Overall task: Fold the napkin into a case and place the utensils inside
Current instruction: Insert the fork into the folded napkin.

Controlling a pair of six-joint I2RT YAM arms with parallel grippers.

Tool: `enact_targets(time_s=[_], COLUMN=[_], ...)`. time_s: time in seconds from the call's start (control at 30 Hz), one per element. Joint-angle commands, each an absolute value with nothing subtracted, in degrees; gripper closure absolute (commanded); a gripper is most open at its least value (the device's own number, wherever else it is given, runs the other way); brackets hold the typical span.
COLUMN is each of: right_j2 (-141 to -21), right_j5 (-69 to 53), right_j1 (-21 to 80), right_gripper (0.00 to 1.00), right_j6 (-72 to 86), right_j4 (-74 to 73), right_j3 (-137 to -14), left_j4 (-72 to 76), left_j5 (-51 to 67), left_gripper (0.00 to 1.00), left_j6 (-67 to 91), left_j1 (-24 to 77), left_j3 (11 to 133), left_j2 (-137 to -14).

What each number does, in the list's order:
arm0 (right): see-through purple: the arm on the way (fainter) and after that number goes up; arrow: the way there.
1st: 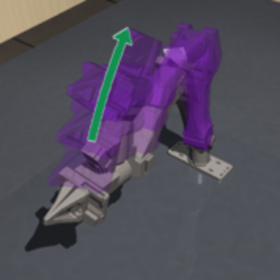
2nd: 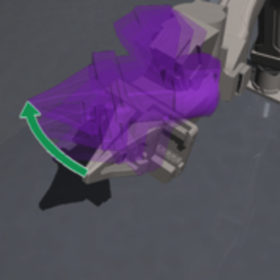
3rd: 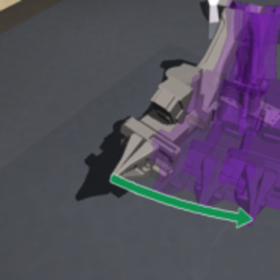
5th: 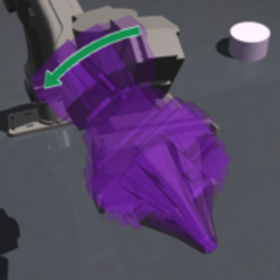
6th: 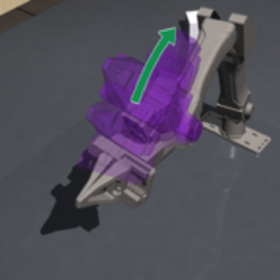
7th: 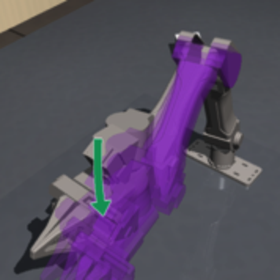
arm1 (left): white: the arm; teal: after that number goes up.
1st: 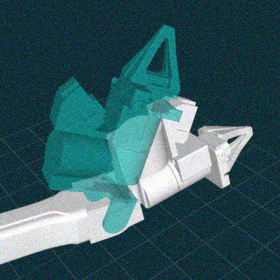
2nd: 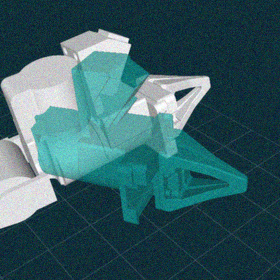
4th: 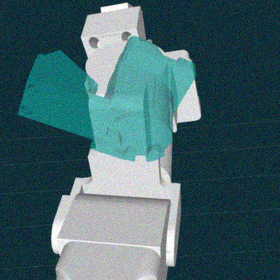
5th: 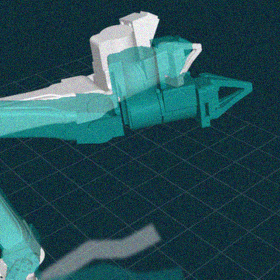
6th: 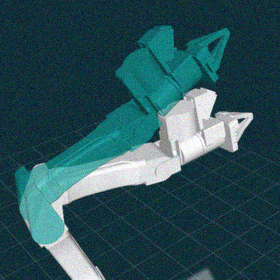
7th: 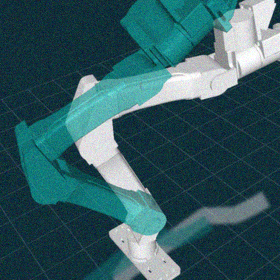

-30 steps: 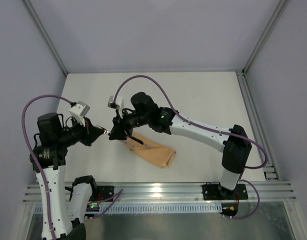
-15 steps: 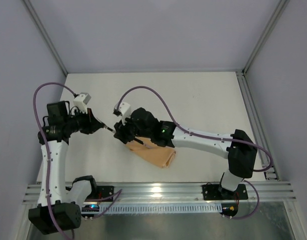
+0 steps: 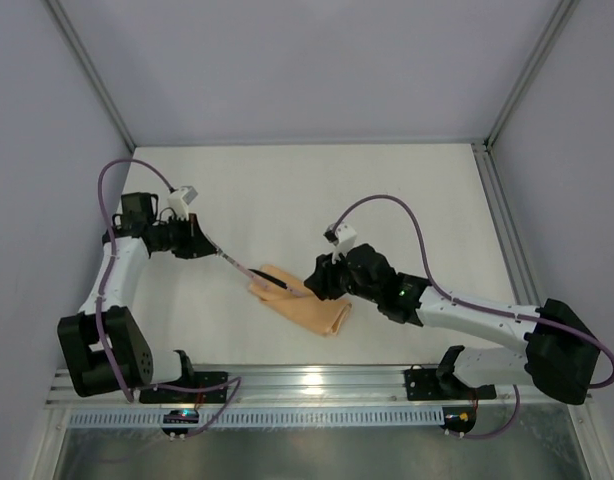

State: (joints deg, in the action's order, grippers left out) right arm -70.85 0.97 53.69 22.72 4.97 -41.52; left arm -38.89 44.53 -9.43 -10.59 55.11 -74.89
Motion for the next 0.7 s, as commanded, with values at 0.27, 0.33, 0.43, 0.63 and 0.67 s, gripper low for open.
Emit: enact_targets(time_s=[0.27, 0.33, 0.43, 0.63, 0.67], right_j2=[-64.5, -63.5, -62.8, -62.6, -62.7], right_j5=[9.2, 10.1, 10.9, 14.0, 14.2], right_j1=[53.7, 53.6, 53.6, 53.6, 53.6], right_gripper=[0.58, 0.59, 0.59, 0.60, 0.60], right_j6=[35.1, 35.7, 36.7, 40.9, 41.1], right_j4=[12.3, 12.3, 11.7, 11.2, 11.3], right_j3=[-27.3, -25.8, -24.7, -22.0, -21.5], left_j4=[-29.5, -28.5, -28.3, -32.9, -33.4], left_j5=[43.3, 43.6, 45.5, 48.6, 49.3], left_gripper=[1.00, 1.00, 1.00, 1.00, 1.00], left_j6=[-7.2, -6.2, -4.8, -3.2, -3.0], left_j1=[-8.3, -7.3, -6.3, -6.2, -6.2], left_j3=[53.4, 52.8, 52.6, 54.4, 54.7], left_j2=[-83.5, -84.2, -86.0, -89.7, -90.1])
